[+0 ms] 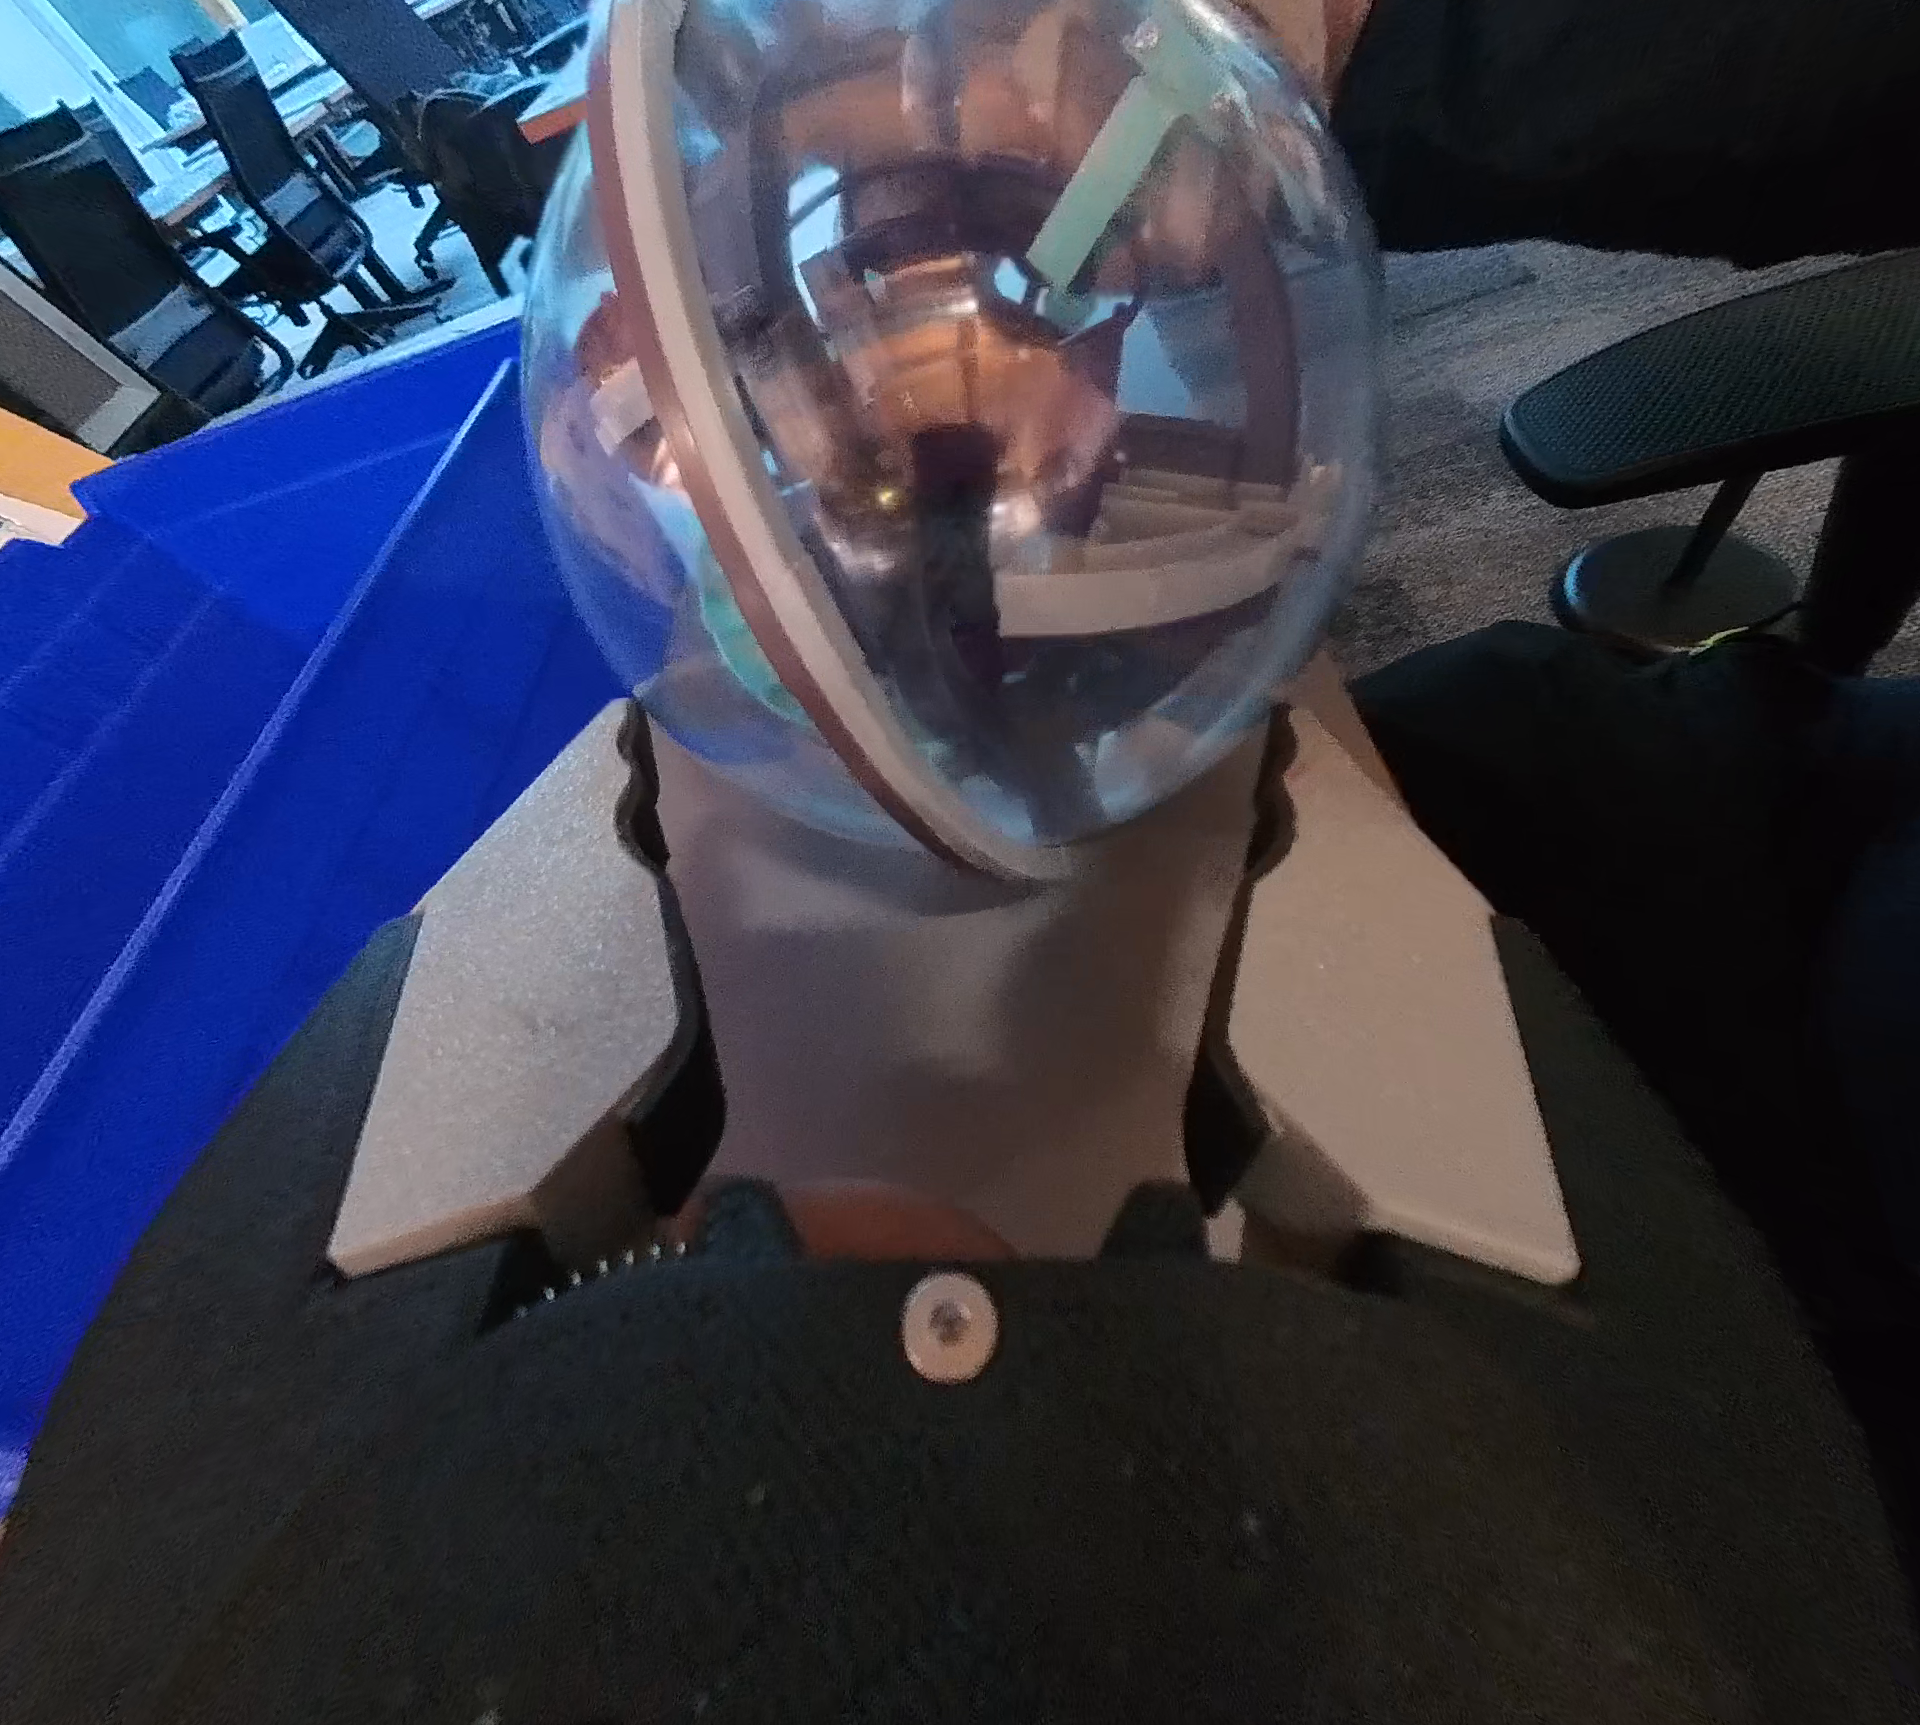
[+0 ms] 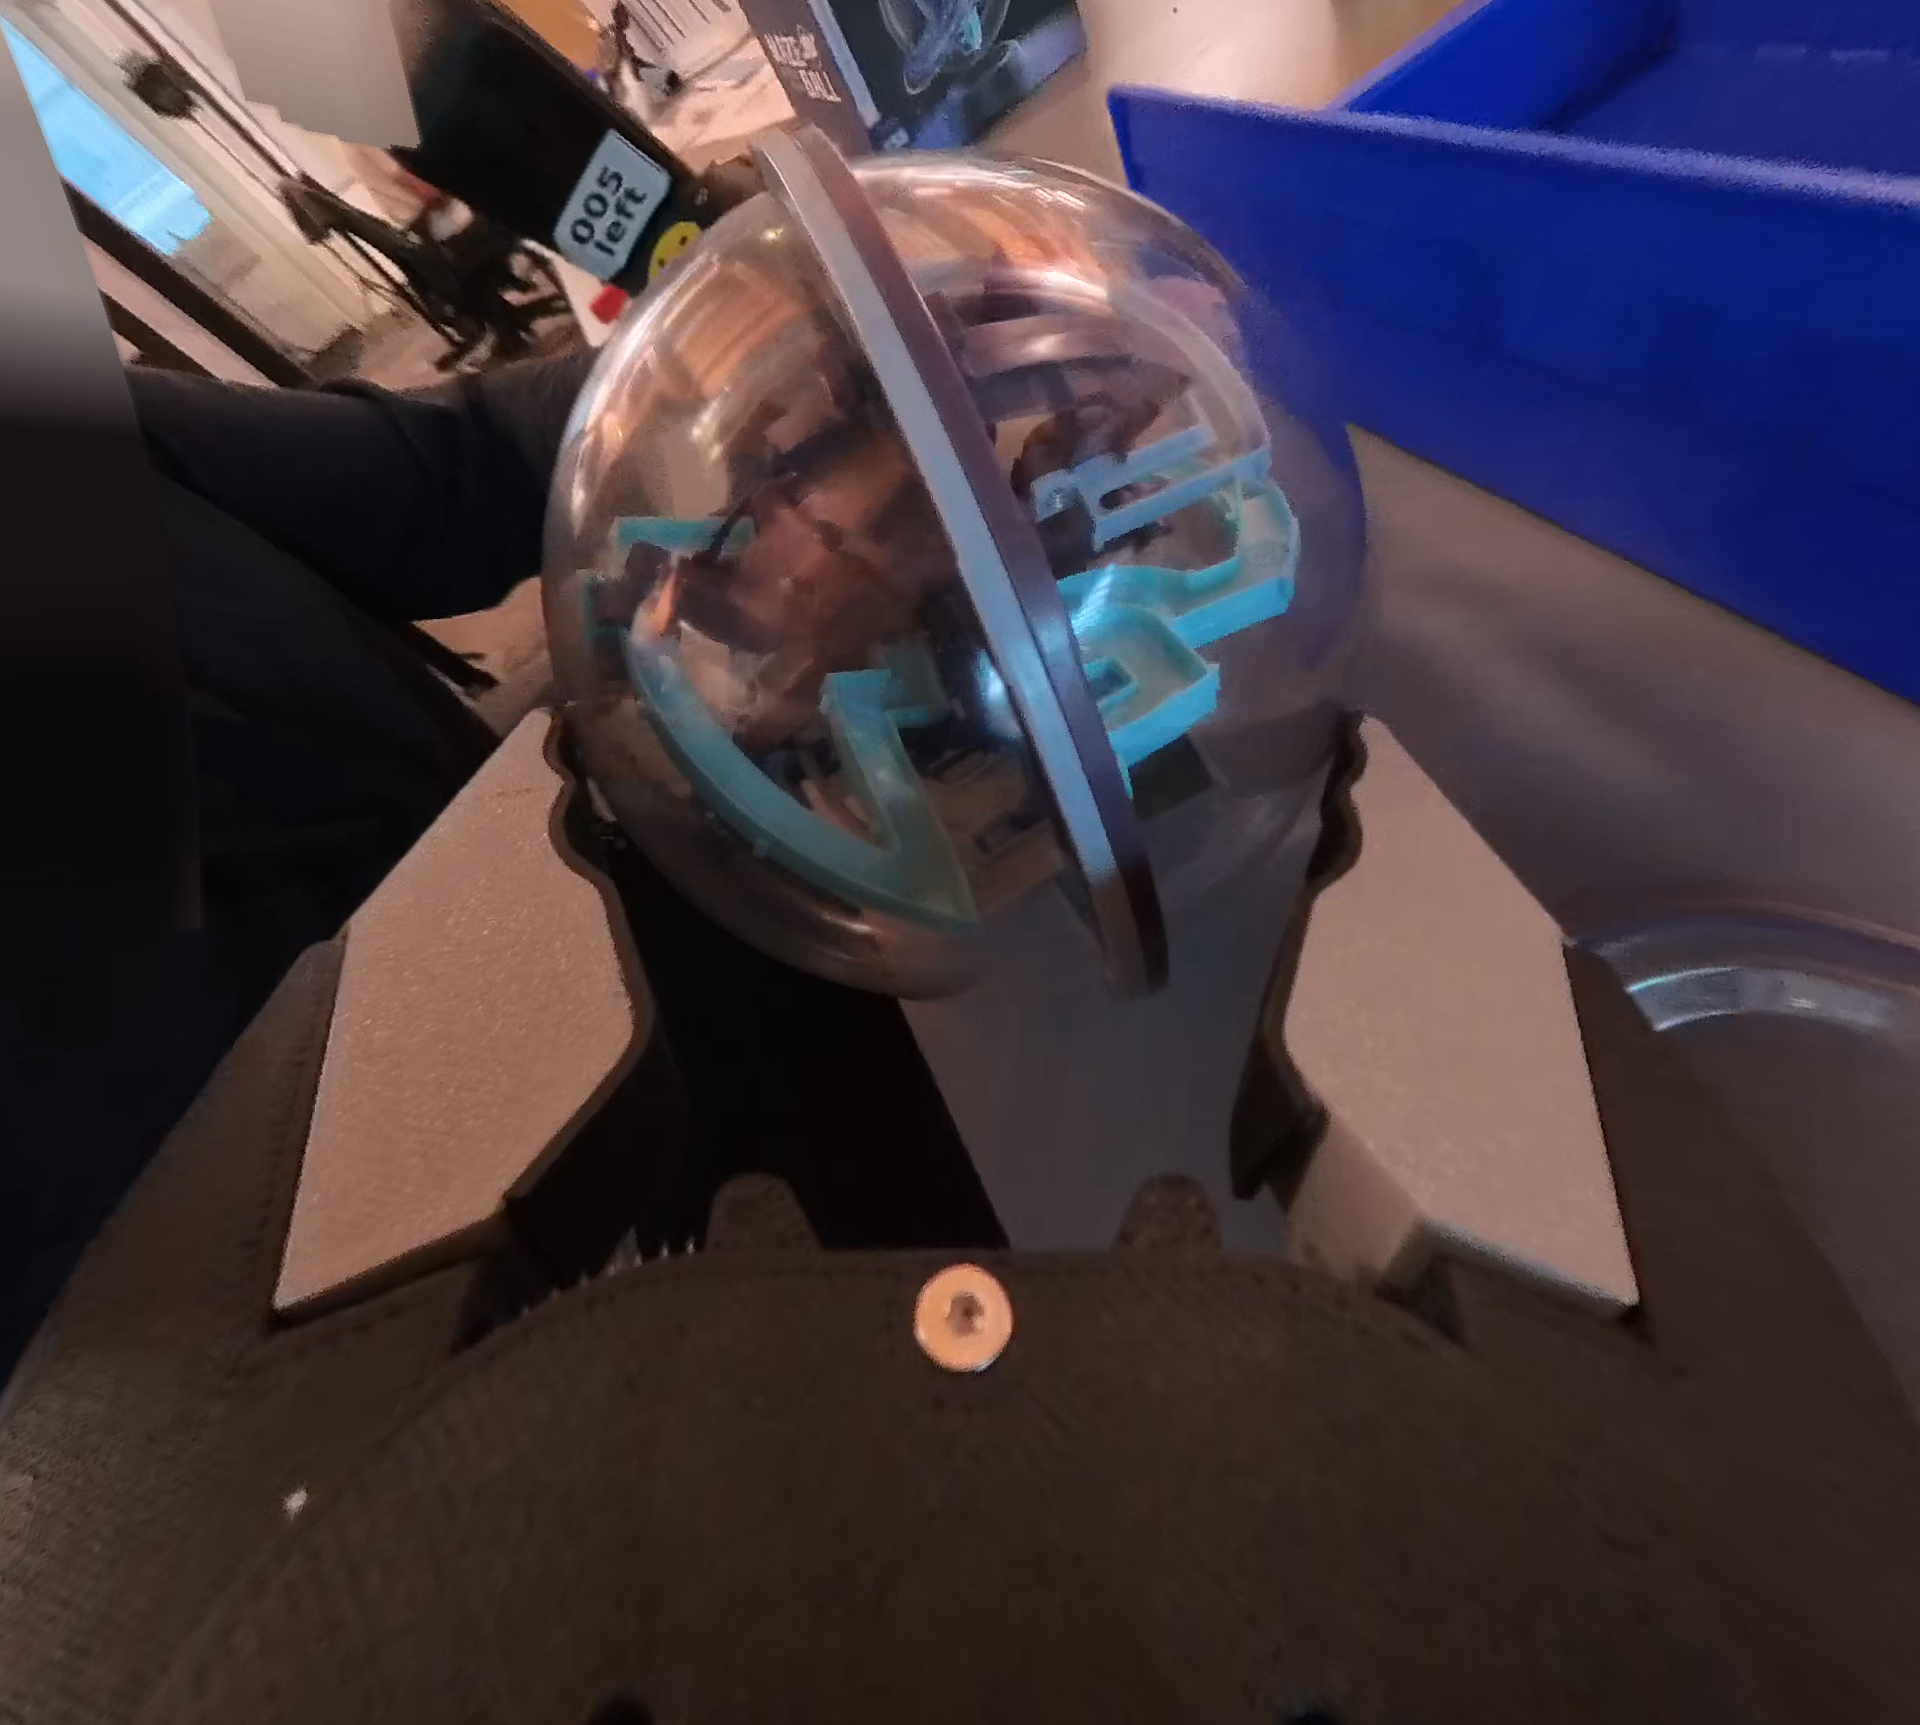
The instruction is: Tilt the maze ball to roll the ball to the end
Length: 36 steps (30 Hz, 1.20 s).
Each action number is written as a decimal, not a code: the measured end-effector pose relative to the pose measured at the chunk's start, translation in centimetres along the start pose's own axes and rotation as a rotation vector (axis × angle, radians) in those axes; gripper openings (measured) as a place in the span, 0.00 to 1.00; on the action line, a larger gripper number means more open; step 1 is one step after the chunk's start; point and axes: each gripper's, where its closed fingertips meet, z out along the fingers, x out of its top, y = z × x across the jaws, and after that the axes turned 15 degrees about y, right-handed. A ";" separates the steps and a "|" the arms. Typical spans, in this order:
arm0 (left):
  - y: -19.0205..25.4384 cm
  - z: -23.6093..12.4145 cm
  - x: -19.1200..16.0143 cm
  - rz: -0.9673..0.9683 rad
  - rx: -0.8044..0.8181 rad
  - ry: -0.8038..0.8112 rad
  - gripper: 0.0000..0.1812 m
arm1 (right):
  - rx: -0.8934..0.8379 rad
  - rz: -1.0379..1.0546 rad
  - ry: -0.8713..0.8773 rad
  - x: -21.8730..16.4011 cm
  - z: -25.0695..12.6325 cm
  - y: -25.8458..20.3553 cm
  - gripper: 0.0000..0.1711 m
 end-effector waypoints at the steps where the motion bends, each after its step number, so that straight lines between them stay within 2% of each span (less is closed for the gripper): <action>1: 0.1 -0.1 0.3 -0.008 -0.008 0.012 0.63 | 0.016 0.034 -0.003 -0.2 -0.1 -0.1 0.79; 6: 0.2 -0.3 1.2 0.036 -0.005 0.036 0.61 | 0.045 0.073 0.003 -0.4 -0.4 0.0 0.78; 11: -0.3 -1.1 2.5 0.048 -0.001 0.074 0.55 | 0.022 0.101 0.041 0.5 -1.4 0.6 0.69; 14: -0.4 -1.3 2.3 0.093 -0.010 0.045 0.55 | 0.022 0.129 0.066 1.0 -1.7 0.9 0.63; 16: -0.4 -1.2 2.3 0.098 -0.001 0.041 0.55 | 0.025 0.132 0.084 1.2 -1.8 1.1 0.62; 21: -0.5 -1.4 2.2 0.126 0.017 0.037 0.53 | 0.004 0.110 0.121 1.8 -2.1 1.7 0.61; 28: -0.2 -1.5 2.2 0.204 0.026 0.032 0.52 | -0.116 0.031 0.163 3.0 -3.3 3.0 0.60; 32: -0.1 -1.4 2.3 0.248 0.024 0.037 0.49 | -0.138 -0.059 0.182 4.1 -3.3 2.7 0.53; 36: -0.6 -1.4 1.9 0.363 0.043 0.006 0.47 | -0.130 -0.095 0.153 4.1 -3.0 2.5 0.50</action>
